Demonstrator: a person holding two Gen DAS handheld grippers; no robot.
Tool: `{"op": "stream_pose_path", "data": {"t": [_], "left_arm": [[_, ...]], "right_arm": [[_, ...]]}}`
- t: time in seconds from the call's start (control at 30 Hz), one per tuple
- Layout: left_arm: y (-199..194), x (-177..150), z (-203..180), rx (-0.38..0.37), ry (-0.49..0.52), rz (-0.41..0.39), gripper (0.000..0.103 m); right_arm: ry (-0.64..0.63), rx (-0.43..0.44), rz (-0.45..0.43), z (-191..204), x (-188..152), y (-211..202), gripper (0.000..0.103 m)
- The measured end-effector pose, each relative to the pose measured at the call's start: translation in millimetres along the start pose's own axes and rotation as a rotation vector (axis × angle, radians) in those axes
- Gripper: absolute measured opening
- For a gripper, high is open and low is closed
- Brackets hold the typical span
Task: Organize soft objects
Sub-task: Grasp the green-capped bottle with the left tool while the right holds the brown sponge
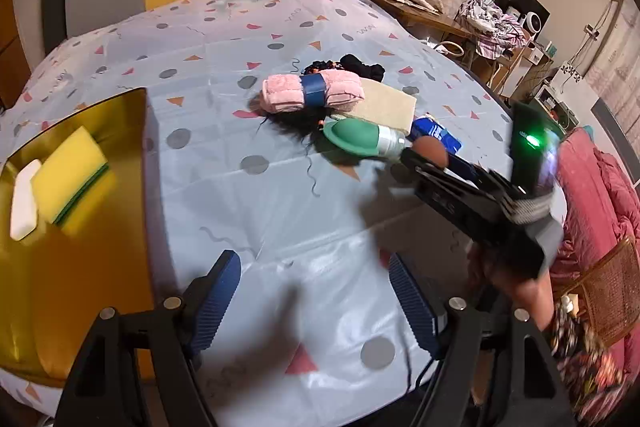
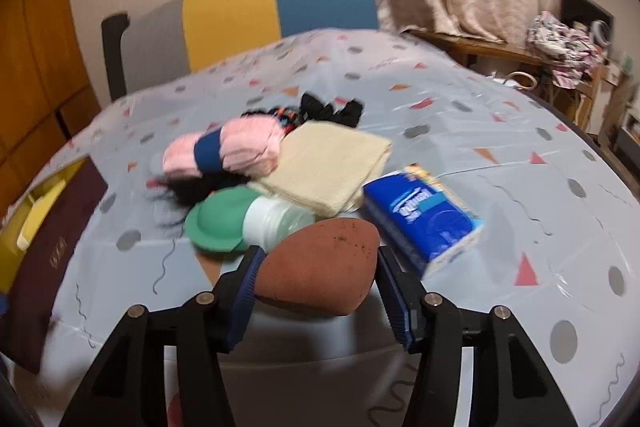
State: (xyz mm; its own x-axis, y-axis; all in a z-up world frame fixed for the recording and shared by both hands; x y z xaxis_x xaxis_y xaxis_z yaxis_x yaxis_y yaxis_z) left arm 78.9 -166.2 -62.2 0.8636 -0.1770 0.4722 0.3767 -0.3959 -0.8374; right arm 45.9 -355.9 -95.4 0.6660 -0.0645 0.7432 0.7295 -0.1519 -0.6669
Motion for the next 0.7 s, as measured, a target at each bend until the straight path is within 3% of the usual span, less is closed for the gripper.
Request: {"op": "stream_pose_path", "data": {"t": [0.27, 0.37, 0.57, 0.7], "left_arm": [[50.9, 44.5, -24.5, -0.049, -0.032, 0.072, 0.077], [63.8, 61.5, -36.9, -0.019, 0.007, 0.042, 0.077], [92.4, 83.3, -75.2, 0.012, 0.266, 0.027, 0.078], [117.5, 87.1, -94.7, 0.031, 0.434, 0.069, 0.078]], "right_arm": [[0.093, -0.072, -0.044, -16.4, -13.1, -15.3, 0.056], [0.14, -0.117, -0.059, -25.0, -18.9, -22.6, 0.056], [0.213, -0.091, -0.041, -35.8, -31.0, -19.0, 0.057], [0.208, -0.091, -0.039, -34.6, -30.3, -16.8, 0.058]]}}
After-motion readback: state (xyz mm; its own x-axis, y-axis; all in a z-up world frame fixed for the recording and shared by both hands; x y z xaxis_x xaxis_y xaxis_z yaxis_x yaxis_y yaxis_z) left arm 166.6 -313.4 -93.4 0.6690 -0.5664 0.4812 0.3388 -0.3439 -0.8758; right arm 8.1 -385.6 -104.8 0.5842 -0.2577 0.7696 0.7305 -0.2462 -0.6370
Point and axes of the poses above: each gripper's, at about its wrist camera, not at the fingertips, and y roughly the way its jaws point, z to its left, x to its top, the point moved 3 cm from there along y, roughly the way its jaws point, and after that the axes turned 12 degrees about -y, right-handed, at the moved point
